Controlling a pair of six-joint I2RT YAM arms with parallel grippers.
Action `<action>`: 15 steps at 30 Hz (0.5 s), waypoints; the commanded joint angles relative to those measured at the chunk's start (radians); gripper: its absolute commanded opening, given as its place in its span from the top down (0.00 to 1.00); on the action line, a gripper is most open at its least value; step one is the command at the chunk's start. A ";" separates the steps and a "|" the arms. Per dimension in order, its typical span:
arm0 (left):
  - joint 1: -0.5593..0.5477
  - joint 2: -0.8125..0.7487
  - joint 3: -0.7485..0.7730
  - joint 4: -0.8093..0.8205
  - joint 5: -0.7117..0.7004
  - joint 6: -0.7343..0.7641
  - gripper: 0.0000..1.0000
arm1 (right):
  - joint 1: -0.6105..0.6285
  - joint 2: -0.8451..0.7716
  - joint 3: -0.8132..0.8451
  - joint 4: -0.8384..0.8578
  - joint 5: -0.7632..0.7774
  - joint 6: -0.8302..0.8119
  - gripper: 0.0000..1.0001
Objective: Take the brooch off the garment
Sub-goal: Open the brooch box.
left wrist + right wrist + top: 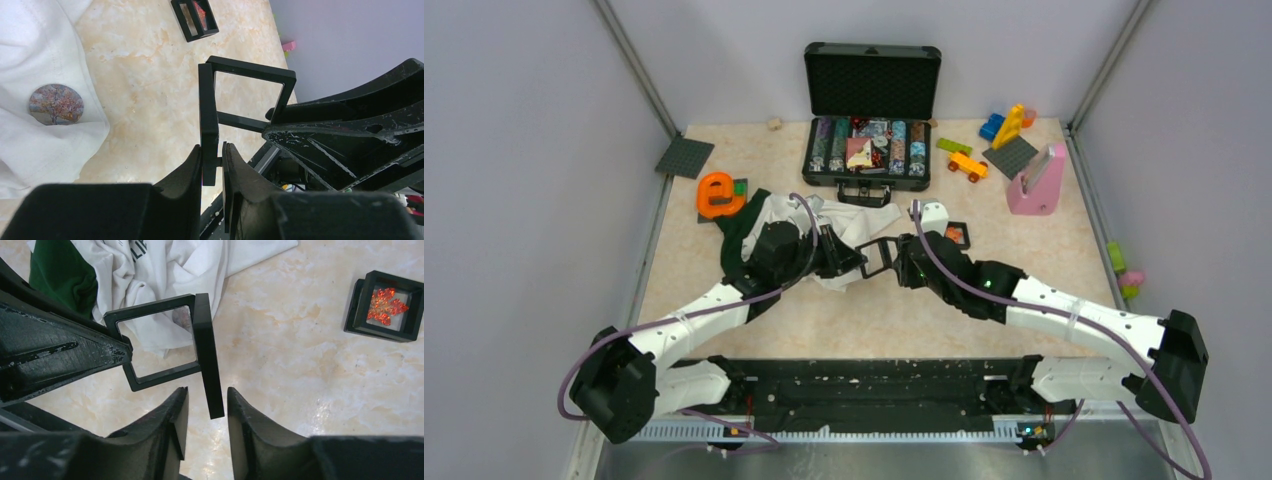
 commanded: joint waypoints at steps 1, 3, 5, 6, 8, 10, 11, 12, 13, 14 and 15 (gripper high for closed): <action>-0.001 -0.004 0.023 0.046 0.020 0.005 0.81 | 0.006 -0.023 0.018 0.013 0.008 -0.016 0.73; -0.002 -0.002 0.023 0.048 0.021 0.004 0.81 | 0.005 -0.026 0.018 0.015 0.004 -0.019 0.78; -0.003 0.002 0.022 0.051 0.022 0.004 0.81 | 0.005 -0.028 0.019 0.012 0.003 -0.018 0.81; -0.002 0.003 0.020 0.054 0.024 0.003 0.81 | 0.005 -0.030 0.020 0.012 0.003 -0.020 0.82; -0.002 0.007 0.018 0.061 0.026 0.001 0.81 | 0.005 -0.035 0.021 0.007 0.002 -0.018 0.87; -0.003 0.011 0.019 0.063 0.027 0.001 0.76 | 0.003 -0.035 0.026 -0.007 0.008 -0.014 0.91; -0.002 0.013 0.020 0.060 0.027 0.006 0.70 | -0.002 -0.034 0.029 -0.017 0.008 -0.006 0.93; -0.002 0.015 0.022 0.057 0.027 0.010 0.62 | -0.013 -0.032 0.035 -0.030 0.002 0.001 0.94; -0.003 0.014 0.021 0.054 0.022 0.013 0.53 | -0.021 -0.027 0.043 -0.043 -0.010 0.007 0.95; -0.002 0.014 0.020 0.052 0.020 0.019 0.47 | -0.029 -0.022 0.049 -0.057 -0.022 0.011 0.97; -0.002 0.013 0.020 0.048 0.014 0.026 0.43 | -0.034 -0.017 0.056 -0.069 -0.033 0.013 0.97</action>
